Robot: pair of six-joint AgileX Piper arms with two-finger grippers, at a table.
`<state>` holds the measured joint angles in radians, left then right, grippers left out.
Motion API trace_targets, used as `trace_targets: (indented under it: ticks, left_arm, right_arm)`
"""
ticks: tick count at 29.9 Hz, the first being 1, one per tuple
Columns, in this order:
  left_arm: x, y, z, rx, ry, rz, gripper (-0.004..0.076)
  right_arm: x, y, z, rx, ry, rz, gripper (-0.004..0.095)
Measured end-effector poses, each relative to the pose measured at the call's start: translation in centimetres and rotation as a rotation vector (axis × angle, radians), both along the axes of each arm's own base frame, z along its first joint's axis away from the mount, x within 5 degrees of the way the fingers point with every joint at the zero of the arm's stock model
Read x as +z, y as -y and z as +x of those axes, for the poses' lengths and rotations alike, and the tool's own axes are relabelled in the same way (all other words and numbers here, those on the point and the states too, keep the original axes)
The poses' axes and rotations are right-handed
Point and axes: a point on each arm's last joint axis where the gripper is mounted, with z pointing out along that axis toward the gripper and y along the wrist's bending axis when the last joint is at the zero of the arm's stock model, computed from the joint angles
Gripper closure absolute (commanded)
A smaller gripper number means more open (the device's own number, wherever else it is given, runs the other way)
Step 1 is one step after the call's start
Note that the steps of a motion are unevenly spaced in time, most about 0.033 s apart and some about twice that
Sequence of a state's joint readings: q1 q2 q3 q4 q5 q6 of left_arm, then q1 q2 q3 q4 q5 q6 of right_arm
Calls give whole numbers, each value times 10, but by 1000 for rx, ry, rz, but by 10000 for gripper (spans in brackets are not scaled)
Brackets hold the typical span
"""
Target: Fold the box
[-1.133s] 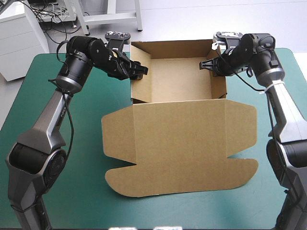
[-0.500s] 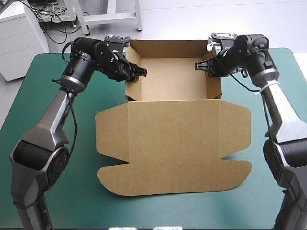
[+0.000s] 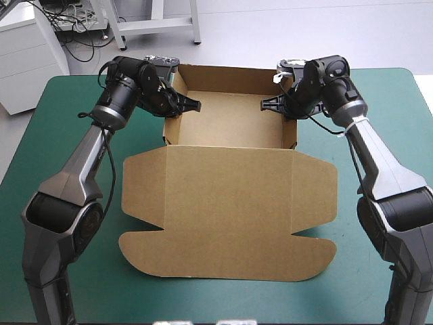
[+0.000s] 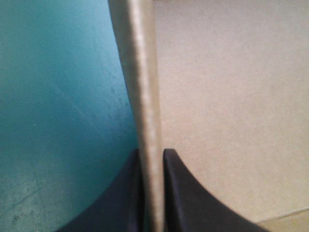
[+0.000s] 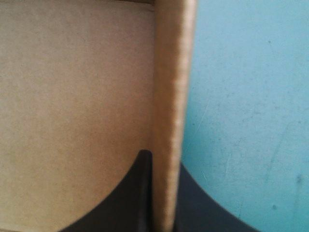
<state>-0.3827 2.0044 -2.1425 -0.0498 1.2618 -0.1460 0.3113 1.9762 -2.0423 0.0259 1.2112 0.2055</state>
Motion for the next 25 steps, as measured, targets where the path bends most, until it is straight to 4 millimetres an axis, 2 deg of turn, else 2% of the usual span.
trace_targets:
  ticks: [8,18,25]
  left_arm:
    - [-21,4,10,14,-41,17,756]
    - [-56,9,24,21,-113,51,756]
    - [-84,13,34,22,-166,67,756]
  right_arm:
    - [-8,0,1,-19,-34,-32,908]
    - [-51,-7,19,-17,-131,-53,908]
    - [-68,-8,25,-17,-164,-70,908]
